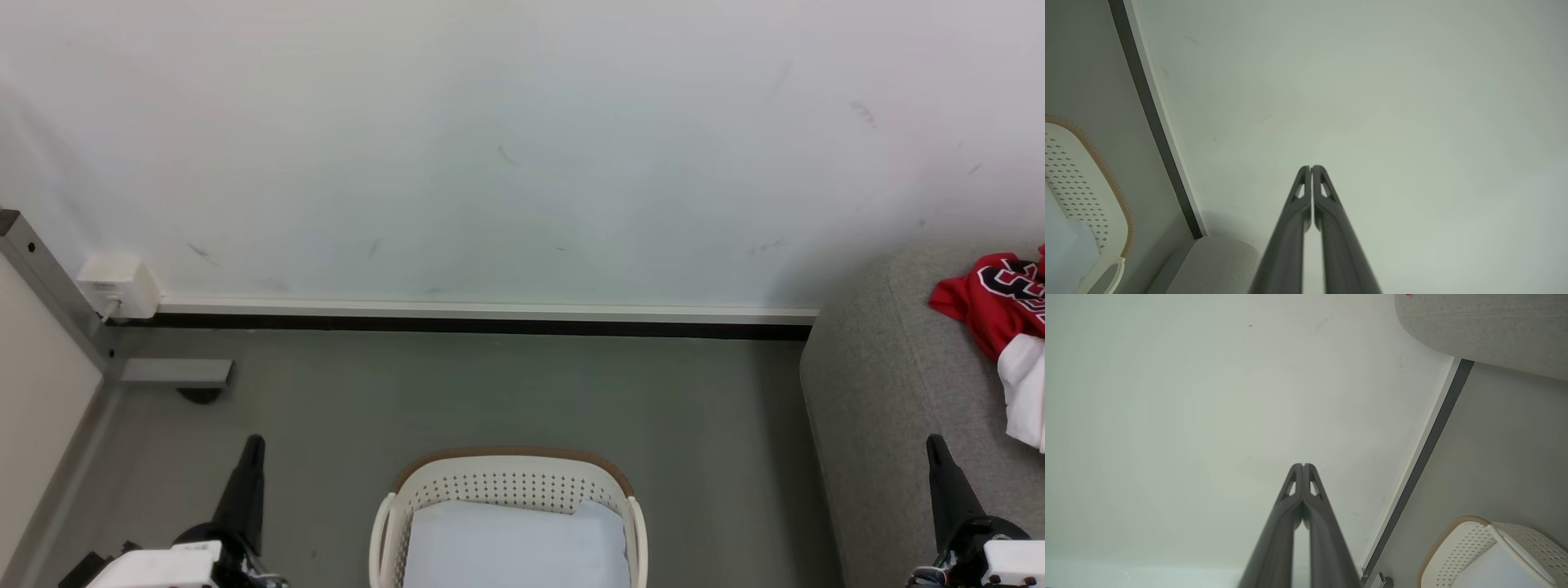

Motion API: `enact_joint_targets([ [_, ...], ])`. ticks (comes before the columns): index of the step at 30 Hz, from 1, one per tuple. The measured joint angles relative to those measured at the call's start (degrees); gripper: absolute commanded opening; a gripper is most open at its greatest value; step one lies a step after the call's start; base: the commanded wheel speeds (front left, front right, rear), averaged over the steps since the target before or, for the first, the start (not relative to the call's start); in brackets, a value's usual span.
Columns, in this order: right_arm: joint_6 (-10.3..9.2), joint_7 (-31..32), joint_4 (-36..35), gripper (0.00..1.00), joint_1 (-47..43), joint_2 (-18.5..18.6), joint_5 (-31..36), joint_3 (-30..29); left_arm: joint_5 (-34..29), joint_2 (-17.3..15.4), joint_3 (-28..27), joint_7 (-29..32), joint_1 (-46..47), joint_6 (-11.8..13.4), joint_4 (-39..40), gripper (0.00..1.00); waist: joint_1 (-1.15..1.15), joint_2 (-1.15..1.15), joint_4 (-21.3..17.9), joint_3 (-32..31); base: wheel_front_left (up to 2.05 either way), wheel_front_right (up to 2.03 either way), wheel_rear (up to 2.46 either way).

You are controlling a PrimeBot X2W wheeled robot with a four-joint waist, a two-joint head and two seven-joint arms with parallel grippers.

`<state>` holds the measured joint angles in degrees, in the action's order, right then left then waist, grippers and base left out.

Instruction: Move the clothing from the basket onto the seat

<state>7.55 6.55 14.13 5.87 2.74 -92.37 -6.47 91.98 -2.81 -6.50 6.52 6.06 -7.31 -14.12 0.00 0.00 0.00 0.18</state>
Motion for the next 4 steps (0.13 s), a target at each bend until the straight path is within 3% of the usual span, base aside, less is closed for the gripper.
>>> enact_joint_targets([
  [4,0.00,0.0,0.0,0.00,0.0,0.0,0.0,0.0,0.0,0.0,0.0,0.0,0.0,0.0,0.0,0.00,0.00,0.00,0.0,0.0,0.00,0.00,0.00],
])
